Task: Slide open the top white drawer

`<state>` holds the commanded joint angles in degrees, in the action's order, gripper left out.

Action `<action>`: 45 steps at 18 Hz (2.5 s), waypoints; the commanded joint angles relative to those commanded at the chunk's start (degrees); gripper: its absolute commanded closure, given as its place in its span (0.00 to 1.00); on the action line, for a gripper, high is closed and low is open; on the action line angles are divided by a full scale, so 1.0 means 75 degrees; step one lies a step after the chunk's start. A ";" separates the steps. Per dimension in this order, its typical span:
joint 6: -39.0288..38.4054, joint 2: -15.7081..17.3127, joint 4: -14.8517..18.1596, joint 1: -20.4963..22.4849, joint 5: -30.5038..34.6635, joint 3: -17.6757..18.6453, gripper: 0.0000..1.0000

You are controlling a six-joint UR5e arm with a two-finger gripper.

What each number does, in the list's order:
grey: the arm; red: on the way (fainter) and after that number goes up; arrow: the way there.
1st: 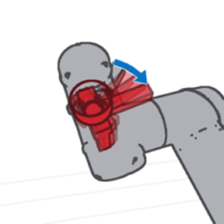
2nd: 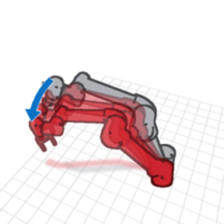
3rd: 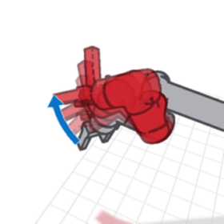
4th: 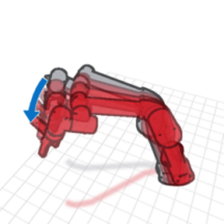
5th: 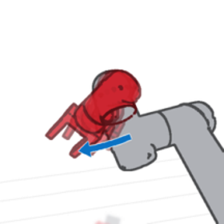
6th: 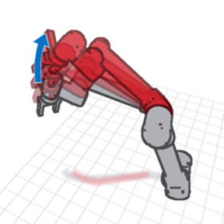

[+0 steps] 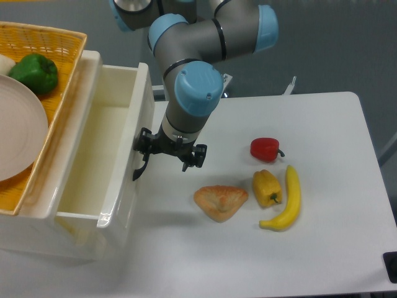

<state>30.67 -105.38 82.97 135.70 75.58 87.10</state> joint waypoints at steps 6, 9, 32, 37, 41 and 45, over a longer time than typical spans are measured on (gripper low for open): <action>0.0200 -0.0012 0.0012 0.0292 0.0059 -0.0035 0.00; 0.0223 -0.0012 0.0012 0.0386 0.0059 -0.0047 0.00; 0.0212 -0.0187 0.0059 0.0574 -0.0269 -0.0234 0.00; 0.0212 -0.0141 0.0222 0.0738 -0.0444 -0.0234 0.00; 0.0212 -0.0117 0.0363 0.0902 -0.0468 -0.0234 0.00; 0.0223 -0.0094 0.0340 0.0996 -0.0538 -0.0246 0.00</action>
<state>32.34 -106.08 85.52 143.17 71.54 85.25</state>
